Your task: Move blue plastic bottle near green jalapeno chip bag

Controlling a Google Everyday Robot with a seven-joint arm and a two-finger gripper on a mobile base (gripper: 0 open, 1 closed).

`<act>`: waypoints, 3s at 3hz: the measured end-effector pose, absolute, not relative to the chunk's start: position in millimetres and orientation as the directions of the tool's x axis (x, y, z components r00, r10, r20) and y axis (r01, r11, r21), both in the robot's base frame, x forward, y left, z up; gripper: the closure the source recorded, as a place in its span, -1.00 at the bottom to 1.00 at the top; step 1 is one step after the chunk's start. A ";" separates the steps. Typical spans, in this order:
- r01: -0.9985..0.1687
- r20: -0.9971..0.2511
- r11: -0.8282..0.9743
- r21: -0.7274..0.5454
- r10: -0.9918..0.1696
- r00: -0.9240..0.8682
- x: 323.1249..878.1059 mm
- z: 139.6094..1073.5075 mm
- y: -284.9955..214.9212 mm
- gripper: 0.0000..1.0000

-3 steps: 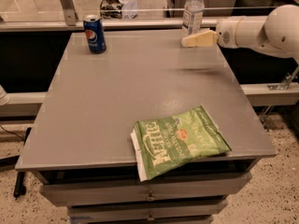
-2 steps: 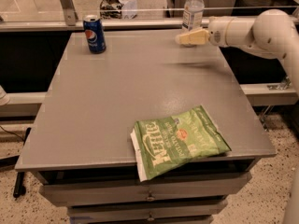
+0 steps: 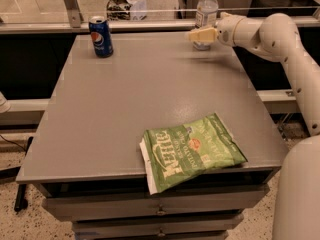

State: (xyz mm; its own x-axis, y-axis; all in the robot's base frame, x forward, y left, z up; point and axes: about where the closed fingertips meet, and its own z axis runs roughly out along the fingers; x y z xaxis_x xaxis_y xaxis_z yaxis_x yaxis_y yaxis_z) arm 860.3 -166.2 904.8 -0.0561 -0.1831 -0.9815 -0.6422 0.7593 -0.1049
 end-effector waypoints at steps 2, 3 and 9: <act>-0.631 -0.986 0.768 -0.107 -0.166 -0.035 862.3 904.3 -168.4 -0.20; -0.621 -0.986 0.776 -0.107 -0.162 -0.033 851.9 907.8 -175.0 0.30; -0.805 -0.990 0.590 -0.067 -0.137 -0.018 679.4 963.8 -112.1 1.00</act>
Offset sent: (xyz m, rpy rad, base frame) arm -0.0105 -0.0106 -0.0027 0.0286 -0.0234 -0.0266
